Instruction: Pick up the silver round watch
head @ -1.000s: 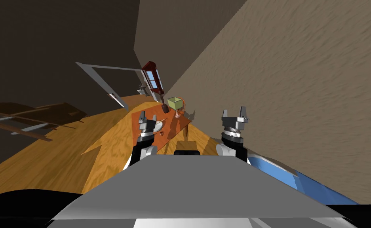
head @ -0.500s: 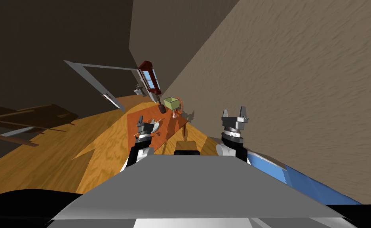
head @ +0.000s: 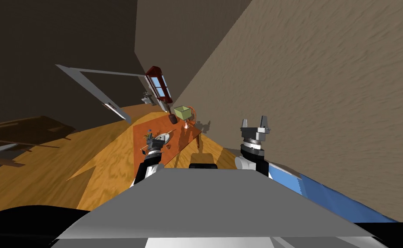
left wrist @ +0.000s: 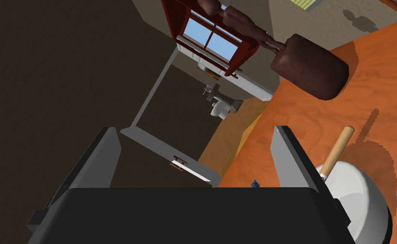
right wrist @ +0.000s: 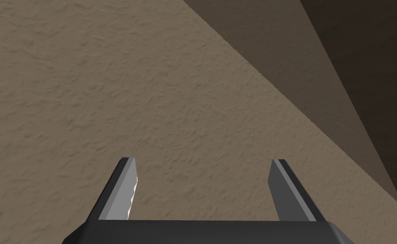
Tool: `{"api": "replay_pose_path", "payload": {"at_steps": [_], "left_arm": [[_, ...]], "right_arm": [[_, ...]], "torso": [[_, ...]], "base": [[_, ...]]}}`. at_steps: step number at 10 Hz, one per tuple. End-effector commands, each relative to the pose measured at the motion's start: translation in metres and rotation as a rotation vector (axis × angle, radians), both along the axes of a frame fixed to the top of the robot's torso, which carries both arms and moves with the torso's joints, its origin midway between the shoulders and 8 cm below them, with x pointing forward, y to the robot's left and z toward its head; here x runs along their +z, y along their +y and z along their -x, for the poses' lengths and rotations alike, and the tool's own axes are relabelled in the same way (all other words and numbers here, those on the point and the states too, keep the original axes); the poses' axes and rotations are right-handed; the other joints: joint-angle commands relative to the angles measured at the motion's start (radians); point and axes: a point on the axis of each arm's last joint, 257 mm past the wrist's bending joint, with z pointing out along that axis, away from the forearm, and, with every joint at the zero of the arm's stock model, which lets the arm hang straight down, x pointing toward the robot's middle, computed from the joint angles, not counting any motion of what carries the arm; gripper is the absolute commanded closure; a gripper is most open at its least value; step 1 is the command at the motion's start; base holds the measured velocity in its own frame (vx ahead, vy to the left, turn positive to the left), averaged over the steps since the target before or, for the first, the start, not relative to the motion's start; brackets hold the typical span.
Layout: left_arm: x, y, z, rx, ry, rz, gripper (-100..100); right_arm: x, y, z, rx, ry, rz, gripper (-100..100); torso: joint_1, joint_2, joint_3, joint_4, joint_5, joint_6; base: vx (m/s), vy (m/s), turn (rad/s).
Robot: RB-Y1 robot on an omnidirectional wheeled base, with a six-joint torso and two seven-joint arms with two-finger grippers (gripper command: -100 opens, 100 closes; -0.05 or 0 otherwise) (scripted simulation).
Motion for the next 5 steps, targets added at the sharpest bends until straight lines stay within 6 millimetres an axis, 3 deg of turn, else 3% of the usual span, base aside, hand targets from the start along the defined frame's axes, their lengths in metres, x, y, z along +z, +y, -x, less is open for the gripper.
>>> {"api": "replay_pose_path", "payload": {"at_steps": [1, 3, 4, 5], "left_arm": [[-0.006, 0.01, 0.0, 0.011, 0.014, 0.043, -100], [-0.042, 0.041, 0.015, 0.057, 0.066, 0.16, -100], [-0.046, 0.042, 0.016, 0.06, 0.069, 0.171, -100], [-0.066, 0.057, 0.026, 0.088, 0.095, 0.236, -100]], "right_arm": [[0.0, 0.0, 0.0, 0.0, 0.0, 0.0, 0], [0.0, 0.0, 0.0, 0.0, 0.0, 0.0, 0], [0.0, 0.0, 0.0, 0.0, 0.0, 0.0, 0], [0.0, 0.0, 0.0, 0.0, 0.0, 0.0, 0]], "torso": [[0.0, 0.0, 0.0, 0.0, 0.0, 0.0], [0.001, -0.001, 0.0, 0.0, 0.0, 0.0], [0.001, -0.001, -0.001, 0.0, 0.0, 0.0], [0.003, -0.001, -0.001, 0.0, 0.0, 0.0]], "base": [[0.013, -0.065, -0.02], [0.023, -0.066, -0.098], [0.027, -0.042, -0.038], [0.033, -0.04, -0.073]]}}
